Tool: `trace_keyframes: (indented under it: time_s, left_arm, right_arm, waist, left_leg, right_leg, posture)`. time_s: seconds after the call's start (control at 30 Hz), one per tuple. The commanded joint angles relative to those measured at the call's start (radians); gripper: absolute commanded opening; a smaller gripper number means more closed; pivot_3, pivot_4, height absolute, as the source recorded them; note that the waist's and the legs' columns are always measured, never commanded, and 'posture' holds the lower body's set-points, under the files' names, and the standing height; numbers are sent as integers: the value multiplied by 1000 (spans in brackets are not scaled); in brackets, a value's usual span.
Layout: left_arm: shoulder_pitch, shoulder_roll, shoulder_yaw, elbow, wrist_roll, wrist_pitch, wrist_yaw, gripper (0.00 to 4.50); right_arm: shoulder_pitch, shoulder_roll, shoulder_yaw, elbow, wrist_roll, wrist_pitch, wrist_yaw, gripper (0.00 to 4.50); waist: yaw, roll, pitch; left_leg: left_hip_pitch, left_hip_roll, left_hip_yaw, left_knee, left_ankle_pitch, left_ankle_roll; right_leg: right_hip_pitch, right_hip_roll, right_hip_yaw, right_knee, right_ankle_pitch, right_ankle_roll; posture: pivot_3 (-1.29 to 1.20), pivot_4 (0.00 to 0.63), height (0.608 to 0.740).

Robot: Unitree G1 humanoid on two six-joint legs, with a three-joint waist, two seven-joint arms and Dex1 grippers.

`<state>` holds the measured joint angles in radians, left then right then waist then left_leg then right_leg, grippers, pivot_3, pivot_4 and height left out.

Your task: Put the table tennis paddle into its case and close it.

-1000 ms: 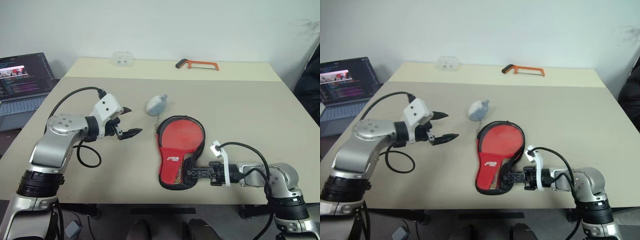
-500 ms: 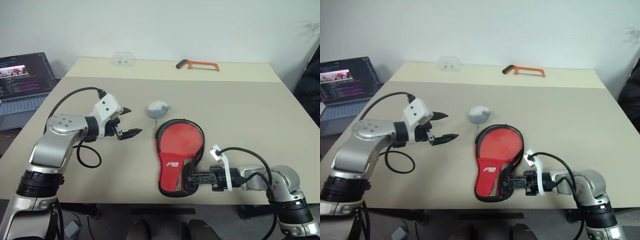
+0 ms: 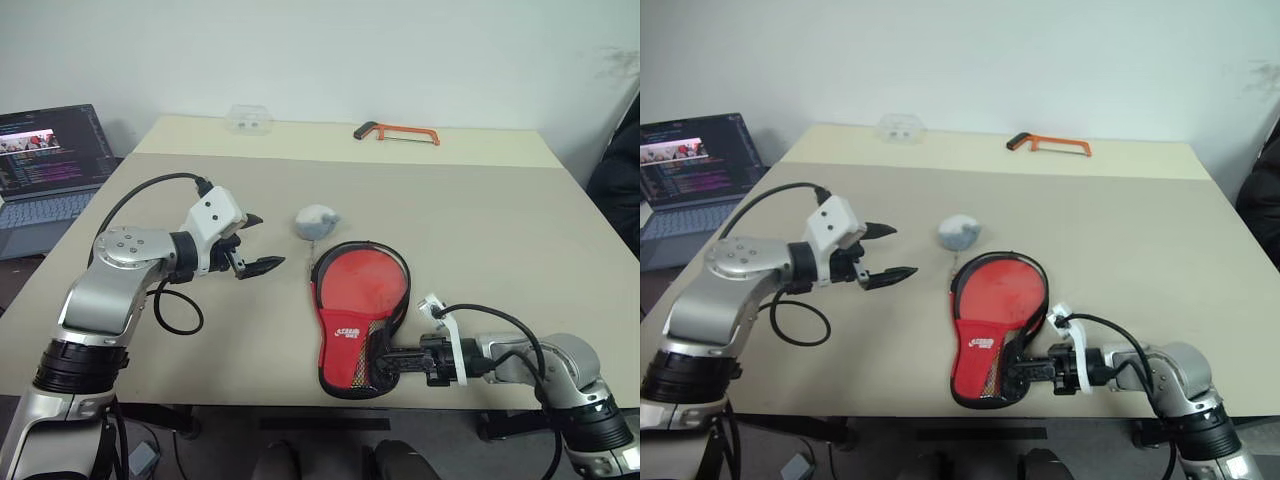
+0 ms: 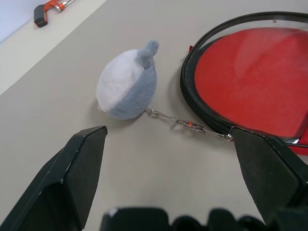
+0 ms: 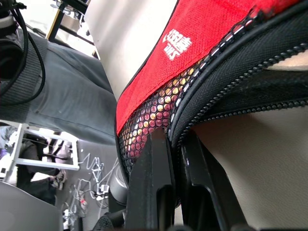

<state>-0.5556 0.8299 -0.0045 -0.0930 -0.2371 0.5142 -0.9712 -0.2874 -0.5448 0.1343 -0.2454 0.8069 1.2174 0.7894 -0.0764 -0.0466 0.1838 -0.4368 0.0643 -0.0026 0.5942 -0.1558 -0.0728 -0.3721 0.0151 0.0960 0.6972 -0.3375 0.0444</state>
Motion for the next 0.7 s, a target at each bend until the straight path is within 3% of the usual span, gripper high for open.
trace_keyframes:
  time_s: [0.03,0.2,0.37,0.53,0.6,0.7]
  left_arm:
    - [-18,2,14,-17,1,-20,9,4500]
    - [-12,-1,19,-15,3,-28,17,4500]
    - [0,-1,32,-24,-4,-32,30,4500]
    - [-17,-10,50,1,-13,-35,48,4500]
    - [-49,-22,49,35,-15,-35,57,4500]
    - [-125,-60,15,128,7,-61,63,4500]
  right_arm:
    - [29,-21,29,11,-2,24,15,1073]
    - [9,-64,-22,12,13,5,50,2737]
    - [38,-229,-115,-48,13,-107,177,4466]
    - [83,-371,-277,-129,68,-219,315,4466]
    - [52,-375,-327,-154,59,-273,305,4466]
    - [-55,-290,-294,-146,26,-324,217,4466]
  waist:
    - [3,0,0]
    - [10,0,0]
    - [26,1,1]
    - [40,1,2]
    - [37,1,2]
    - [30,1,2]
  left_leg:
    - [0,0,0,0,0,0]
    - [0,0,0,0,0,0]
    - [0,-1,1,3,0,0]
    - [0,0,1,4,0,0]
    - [0,0,0,4,0,0]
    - [0,0,0,6,0,0]
  right_leg:
    - [0,0,0,0,0,0]
    - [0,0,0,0,0,0]
    - [0,-1,1,0,1,1]
    - [0,0,0,0,0,2]
    - [0,0,1,1,1,2]
    - [1,0,1,1,1,2]
  posture:
    - [0,150,740]
    - [0,150,740]
    - [0,150,740]
    - [0,150,740]
    - [0,150,740]
    - [0,150,740]
